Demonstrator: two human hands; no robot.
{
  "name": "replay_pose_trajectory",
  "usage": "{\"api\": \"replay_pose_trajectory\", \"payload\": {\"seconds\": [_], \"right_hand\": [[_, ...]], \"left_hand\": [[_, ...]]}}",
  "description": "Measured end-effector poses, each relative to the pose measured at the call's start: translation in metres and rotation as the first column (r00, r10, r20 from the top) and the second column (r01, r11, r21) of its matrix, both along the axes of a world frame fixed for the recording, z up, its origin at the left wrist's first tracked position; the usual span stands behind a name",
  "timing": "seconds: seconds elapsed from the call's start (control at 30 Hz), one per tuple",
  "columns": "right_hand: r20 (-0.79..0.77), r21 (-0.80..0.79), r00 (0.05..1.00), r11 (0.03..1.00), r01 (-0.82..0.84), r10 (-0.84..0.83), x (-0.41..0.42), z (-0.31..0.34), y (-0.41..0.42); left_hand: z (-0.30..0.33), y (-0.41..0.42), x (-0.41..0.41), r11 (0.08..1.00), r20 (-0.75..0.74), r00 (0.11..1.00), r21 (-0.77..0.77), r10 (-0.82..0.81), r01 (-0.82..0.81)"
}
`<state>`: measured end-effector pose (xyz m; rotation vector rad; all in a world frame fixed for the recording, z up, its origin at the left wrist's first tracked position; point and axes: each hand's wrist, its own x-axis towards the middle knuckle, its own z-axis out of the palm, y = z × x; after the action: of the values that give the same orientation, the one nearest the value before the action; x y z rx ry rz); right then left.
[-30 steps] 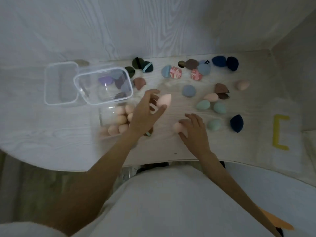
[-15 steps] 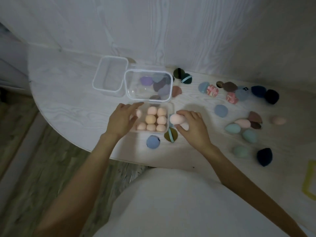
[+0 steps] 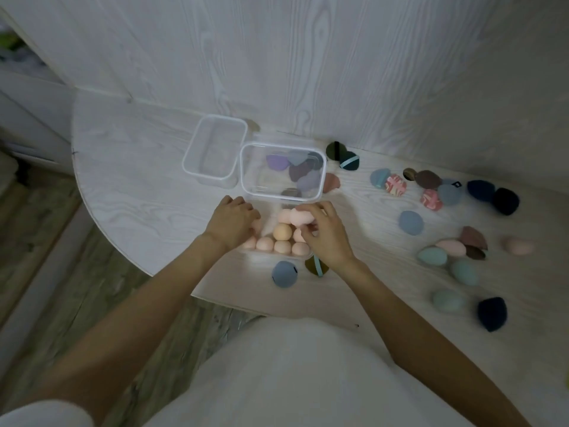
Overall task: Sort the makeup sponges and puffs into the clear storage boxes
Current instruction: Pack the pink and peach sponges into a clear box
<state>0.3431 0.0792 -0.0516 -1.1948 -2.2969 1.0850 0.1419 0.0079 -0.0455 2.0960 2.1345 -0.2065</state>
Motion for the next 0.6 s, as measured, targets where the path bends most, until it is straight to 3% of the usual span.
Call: {"api": "replay_pose_trajectory", "payload": {"seconds": [0.1, 0.43, 0.5, 0.6], "right_hand": [[0.007, 0.024, 1.000, 0.999, 0.026, -0.026, -0.001, -0.002, 0.002], [-0.041, 0.041, 0.999, 0.999, -0.023, 0.025, -0.031, 0.004, -0.003], [0.022, 0.085, 0.998, 0.995, -0.060, 0.058, -0.050, 0.005, -0.007], [0.252, 0.171, 0.960, 0.971, -0.169, 0.122, -0.069, 0.000, -0.014]], "left_hand": [[-0.002, -0.004, -0.006, 0.997, 0.006, 0.998, 0.022, -0.070, 0.070], [-0.013, -0.016, -0.005, 0.979, -0.006, 0.999, 0.200, -0.041, 0.041], [-0.010, -0.027, -0.004, 0.990, 0.033, 0.999, 0.143, -0.004, 0.000], [-0.009, -0.041, -0.005, 0.998, 0.050, 0.998, -0.049, 0.033, -0.031]]}}
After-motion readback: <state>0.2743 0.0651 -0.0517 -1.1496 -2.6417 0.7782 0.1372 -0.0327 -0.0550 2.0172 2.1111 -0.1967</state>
